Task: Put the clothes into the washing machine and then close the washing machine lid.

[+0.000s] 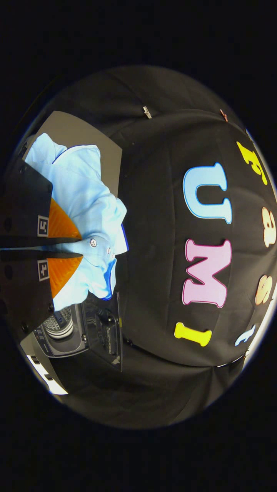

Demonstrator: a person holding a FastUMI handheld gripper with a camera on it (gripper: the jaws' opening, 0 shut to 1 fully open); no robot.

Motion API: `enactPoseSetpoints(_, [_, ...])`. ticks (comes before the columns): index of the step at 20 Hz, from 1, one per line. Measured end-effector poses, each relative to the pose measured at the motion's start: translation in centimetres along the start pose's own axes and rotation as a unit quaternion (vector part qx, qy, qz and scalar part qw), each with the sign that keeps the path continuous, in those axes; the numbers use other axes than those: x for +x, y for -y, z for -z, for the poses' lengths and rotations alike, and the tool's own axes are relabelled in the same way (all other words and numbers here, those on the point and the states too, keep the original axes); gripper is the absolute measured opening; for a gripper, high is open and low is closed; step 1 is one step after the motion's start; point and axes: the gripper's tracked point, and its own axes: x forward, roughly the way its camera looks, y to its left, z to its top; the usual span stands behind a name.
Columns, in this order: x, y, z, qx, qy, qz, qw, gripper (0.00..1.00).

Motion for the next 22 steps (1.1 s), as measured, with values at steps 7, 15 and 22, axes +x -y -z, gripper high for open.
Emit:
enactPoseSetpoints(7, [0.5, 11.8, -1.2, 0.054, -0.008, 0.005, 0.998, 0.07])
enactPoseSetpoints(15, [3.1, 21.6, 0.7, 0.096, -0.047, -0.034, 0.994, 0.07])
enactPoseSetpoints(22, [3.2, 24.4, 1.6, 0.056, -0.049, -0.069, 0.995, 0.07])
